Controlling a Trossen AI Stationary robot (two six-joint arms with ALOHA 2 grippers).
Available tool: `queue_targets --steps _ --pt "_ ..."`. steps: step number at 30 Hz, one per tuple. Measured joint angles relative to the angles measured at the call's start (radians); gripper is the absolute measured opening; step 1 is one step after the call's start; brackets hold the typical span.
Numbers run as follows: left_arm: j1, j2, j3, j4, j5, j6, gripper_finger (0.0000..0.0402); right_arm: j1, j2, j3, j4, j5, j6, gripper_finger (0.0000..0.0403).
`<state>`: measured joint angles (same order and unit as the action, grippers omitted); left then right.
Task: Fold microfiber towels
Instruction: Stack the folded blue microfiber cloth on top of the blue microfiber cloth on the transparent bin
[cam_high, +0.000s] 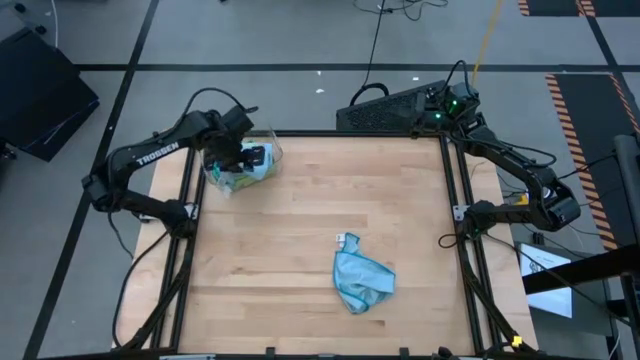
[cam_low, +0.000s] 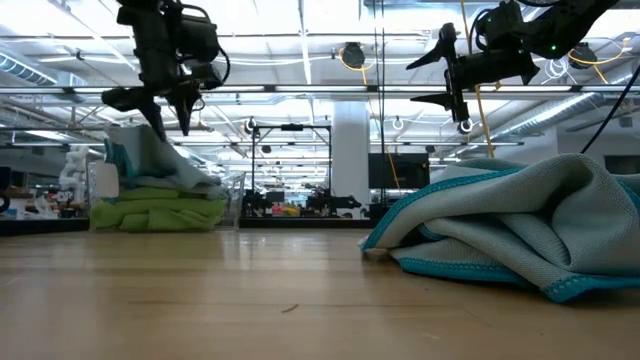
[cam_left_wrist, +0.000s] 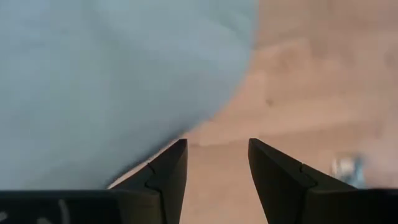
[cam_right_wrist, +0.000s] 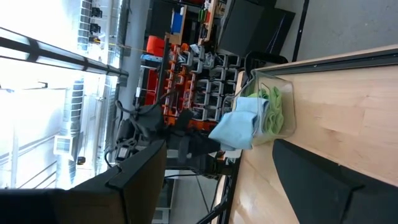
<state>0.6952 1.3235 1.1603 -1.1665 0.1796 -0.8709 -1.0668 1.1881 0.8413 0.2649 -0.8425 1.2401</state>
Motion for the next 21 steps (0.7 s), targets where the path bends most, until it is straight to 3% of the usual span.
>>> queue_targets --steps 7,10,15,21 --pt "0.013 0.0 0.0 0.02 0.246 0.409 0.0173 0.0 0.0 0.0 0.0 0.0 0.0 0.0286" --pt "-0.043 0.0 0.011 0.017 0.238 0.573 0.0173 0.0 0.0 0.0 0.0 0.0 0.0 0.0286" --pt "-0.233 0.0 0.109 0.009 0.067 0.85 0.0186 0.0 0.0 0.0 0.0 -0.001 0.001 0.0286" --pt "-0.428 0.0 0.192 -0.058 -0.384 0.966 0.0255 0.0 0.0 0.0 0.0 0.0 0.004 0.0286"
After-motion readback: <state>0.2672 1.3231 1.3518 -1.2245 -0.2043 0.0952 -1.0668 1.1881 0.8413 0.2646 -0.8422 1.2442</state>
